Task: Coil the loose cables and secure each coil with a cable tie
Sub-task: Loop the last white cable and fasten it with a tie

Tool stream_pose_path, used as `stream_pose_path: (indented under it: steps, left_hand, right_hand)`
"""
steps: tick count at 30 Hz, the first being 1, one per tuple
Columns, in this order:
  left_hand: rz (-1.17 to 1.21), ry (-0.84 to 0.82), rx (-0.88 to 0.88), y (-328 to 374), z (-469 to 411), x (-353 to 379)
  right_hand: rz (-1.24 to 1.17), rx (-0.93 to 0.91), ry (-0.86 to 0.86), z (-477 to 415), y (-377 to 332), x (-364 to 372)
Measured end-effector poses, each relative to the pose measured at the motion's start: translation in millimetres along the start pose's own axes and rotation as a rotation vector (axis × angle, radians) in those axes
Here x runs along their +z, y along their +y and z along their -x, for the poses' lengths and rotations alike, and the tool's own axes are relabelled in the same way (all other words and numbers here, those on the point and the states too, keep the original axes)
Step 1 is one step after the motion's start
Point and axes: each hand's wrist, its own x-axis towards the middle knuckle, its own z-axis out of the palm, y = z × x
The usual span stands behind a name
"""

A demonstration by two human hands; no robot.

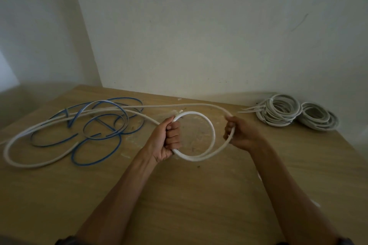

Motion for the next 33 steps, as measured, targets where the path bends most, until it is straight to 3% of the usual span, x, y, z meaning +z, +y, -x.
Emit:
stream_pose_path:
  steps: [4,10,14,19,23,26,27,29,31,33]
  left_hand:
    - [0.007,0.083,0.014,6.4,-1.2,-11.3]
    - [-0.041,0.213,0.034,10.0,-3.6,-25.7]
    - [-0.12,0.295,0.058,13.1,-2.5,-34.7]
    - [-0.231,0.341,0.089,15.6,-4.0,-34.2]
    - [-0.3,0.336,0.067,16.4,-4.3,-33.8]
    - [-0.31,0.337,0.069,17.1,-4.9,-31.4]
    - [-0.322,0.332,0.071,17.1,-5.1,-30.4]
    - [-0.361,0.316,0.085,17.1,-4.2,-27.8]
    - [-0.397,0.309,0.116,17.9,-1.9,-25.5]
    - [-0.41,0.321,0.145,19.5,-0.4,-25.5]
  right_hand:
    - [-0.285,-0.1,-0.165,7.8,-21.0,-25.5]
    - [-0.386,-0.24,-0.045,2.1,-26.8,-52.9]
    - [-0.078,-0.334,-0.062,6.0,-33.4,-53.2]
    - [0.778,-0.674,0.4,22.2,-44.8,-33.3]
    - [0.927,-0.499,0.205,43.4,-56.9,-19.6]
    - [1.354,-0.609,0.41,46.1,-57.2,-9.0]
    - [1.354,-0.652,0.453,47.2,-55.8,-3.9]
    - [1.091,-0.647,0.365,48.1,-53.7,5.8]
    - [0.812,-0.489,0.27,49.7,-57.9,15.1]
    - [0.787,-0.39,0.274,46.8,-66.1,15.4]
